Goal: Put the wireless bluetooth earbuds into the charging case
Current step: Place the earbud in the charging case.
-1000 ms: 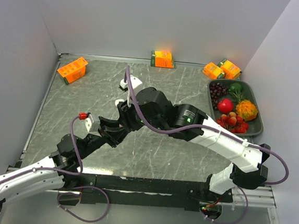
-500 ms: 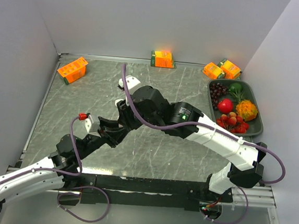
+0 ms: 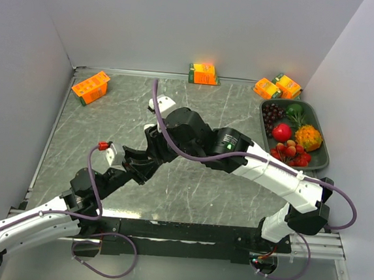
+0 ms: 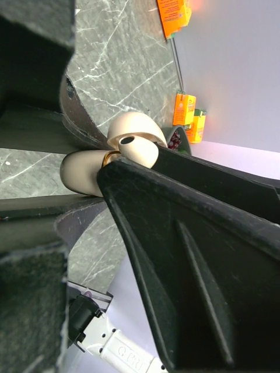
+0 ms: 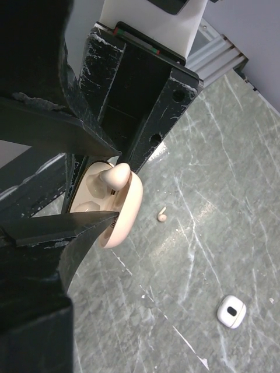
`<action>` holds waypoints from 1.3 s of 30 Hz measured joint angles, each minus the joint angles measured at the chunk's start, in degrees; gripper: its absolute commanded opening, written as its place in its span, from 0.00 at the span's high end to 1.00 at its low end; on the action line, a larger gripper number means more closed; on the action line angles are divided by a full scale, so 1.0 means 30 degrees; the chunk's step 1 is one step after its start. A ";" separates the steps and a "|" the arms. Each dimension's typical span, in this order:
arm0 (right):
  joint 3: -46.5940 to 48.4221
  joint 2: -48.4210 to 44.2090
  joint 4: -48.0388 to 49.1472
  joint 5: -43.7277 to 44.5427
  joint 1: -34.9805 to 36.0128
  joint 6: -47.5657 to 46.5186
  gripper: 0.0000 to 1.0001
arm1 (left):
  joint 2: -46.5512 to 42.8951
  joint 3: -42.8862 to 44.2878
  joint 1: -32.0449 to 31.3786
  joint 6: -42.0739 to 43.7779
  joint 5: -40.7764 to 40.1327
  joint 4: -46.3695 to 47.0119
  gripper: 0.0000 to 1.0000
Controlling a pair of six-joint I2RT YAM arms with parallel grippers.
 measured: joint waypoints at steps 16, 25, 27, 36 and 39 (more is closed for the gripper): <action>-0.0962 -0.0685 0.0998 -0.0022 -0.0153 0.0685 0.53 | -0.0124 0.0000 0.0000 0.0197 -0.0044 -0.0066 0.99; -0.1603 -0.1435 0.1734 -0.0029 -0.0284 0.1056 0.48 | -0.0248 0.0000 0.0000 0.0401 -0.0146 -0.0058 0.99; -0.1603 -0.1654 0.1800 -0.0029 -0.0284 0.1093 0.48 | -0.0291 -0.0007 0.0000 0.0423 -0.0219 -0.0066 0.99; -0.2761 -0.3461 0.2630 0.1086 -0.0335 0.1107 0.50 | -0.0495 -0.0007 0.0000 0.0576 -0.0634 -0.0233 0.99; -0.4240 -0.4386 0.3096 0.1508 -0.0860 0.1348 0.50 | -0.1013 -0.0007 0.0000 0.0816 -0.1086 -0.0787 0.99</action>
